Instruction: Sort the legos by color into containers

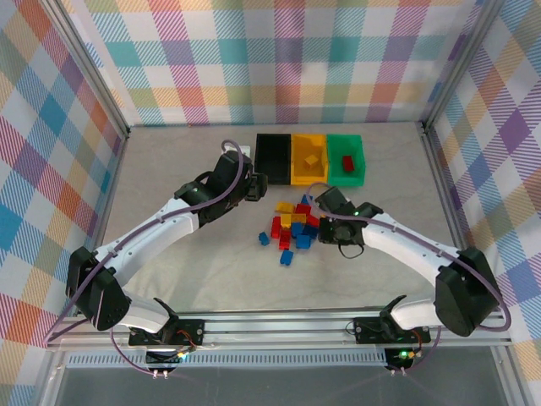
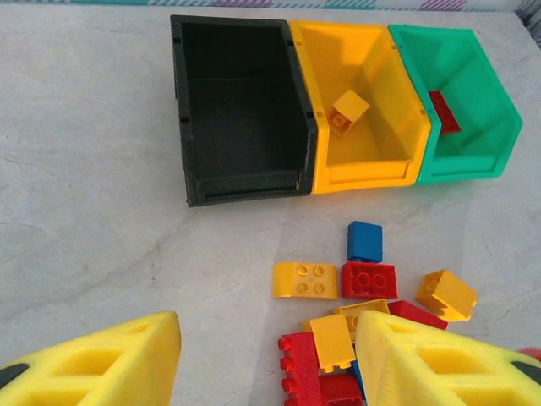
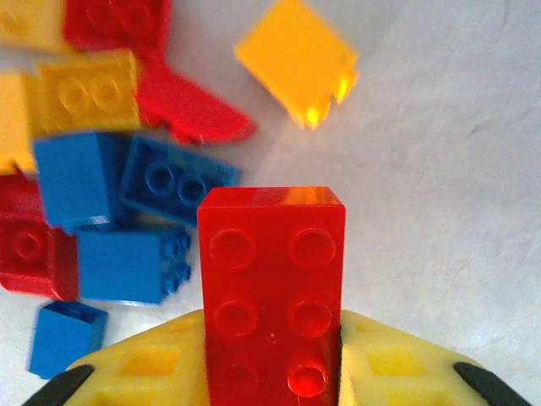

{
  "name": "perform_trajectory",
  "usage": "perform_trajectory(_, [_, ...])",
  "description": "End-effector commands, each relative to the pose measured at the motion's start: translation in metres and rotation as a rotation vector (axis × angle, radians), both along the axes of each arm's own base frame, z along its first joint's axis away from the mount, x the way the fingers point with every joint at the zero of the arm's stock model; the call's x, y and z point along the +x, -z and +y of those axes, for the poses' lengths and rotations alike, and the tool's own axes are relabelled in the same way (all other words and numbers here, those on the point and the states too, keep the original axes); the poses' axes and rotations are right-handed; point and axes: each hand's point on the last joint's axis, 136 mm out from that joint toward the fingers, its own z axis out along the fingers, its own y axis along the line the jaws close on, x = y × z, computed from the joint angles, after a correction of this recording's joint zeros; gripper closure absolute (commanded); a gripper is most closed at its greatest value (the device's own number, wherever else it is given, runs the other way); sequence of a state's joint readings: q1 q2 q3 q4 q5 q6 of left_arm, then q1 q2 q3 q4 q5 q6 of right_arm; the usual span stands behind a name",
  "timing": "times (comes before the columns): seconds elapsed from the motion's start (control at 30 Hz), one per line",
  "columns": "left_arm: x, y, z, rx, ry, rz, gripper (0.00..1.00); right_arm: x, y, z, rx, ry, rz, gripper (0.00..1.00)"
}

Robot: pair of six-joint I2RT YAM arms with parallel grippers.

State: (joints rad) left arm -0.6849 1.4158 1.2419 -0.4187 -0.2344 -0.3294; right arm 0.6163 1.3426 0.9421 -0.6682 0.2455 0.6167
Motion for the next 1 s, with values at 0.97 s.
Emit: perform_trajectory(0.97, [-0.023, -0.007, 0.021, -0.027, -0.03, -0.001, 0.43, 0.233, -0.054, -0.047, 0.039, -0.044, -0.259, 0.68])
